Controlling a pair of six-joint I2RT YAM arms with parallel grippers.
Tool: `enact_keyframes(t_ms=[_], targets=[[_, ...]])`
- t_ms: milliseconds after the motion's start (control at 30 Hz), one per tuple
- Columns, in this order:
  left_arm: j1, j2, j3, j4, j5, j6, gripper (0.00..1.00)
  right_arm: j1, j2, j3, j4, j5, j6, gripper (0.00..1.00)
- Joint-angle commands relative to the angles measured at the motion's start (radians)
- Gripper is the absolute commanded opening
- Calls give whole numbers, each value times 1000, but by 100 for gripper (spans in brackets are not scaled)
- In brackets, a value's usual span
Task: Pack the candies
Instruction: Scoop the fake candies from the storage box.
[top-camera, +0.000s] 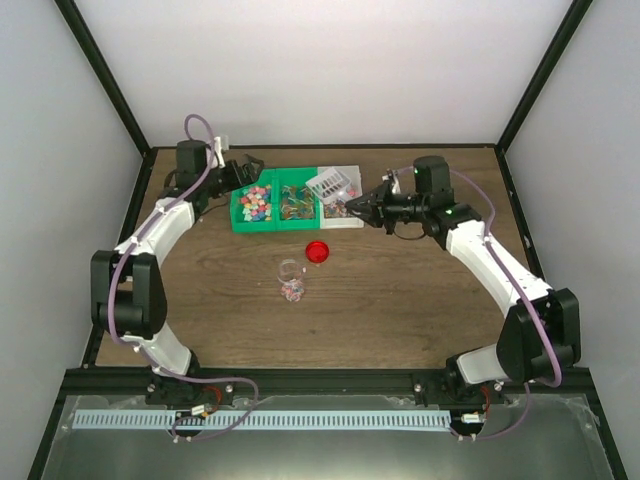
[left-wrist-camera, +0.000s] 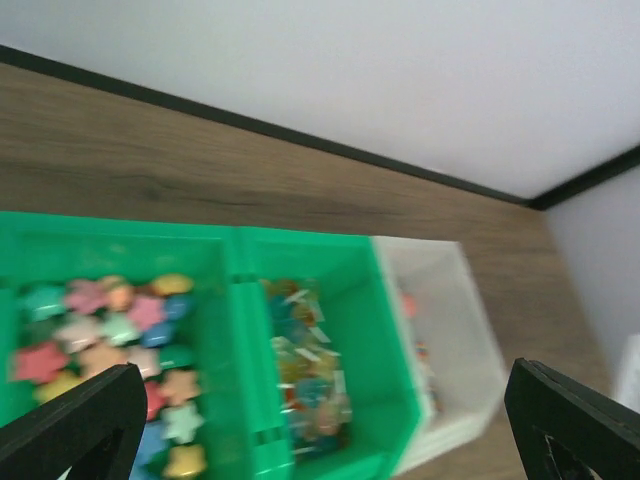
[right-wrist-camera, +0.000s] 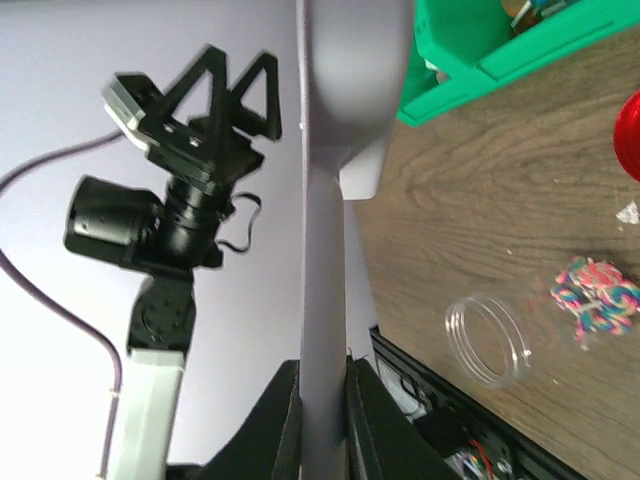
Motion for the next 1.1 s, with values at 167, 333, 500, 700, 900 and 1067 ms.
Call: enact_keyframes(t_ms=[167,333,500,700,900,1067], targets=[[-56,-9,-27,-212,-426,193,100,92,-32,-213,396,163,628,1],[-75,-3,-46,-206,-450,213,100,123,25,-136,387,188,638,1],[-81,8,-61,-196,-474,212,99,145,91,-27,335,195,613,1],[-81,57,-37,-207,-515,209,88,164,161,4,370,200,675,1],[-76,135,47,-261,-530,226,78,172,249,104,339,191,689,1],[-66,221,114,-320,-512,220,70,173,307,140,344,174,697,1]])
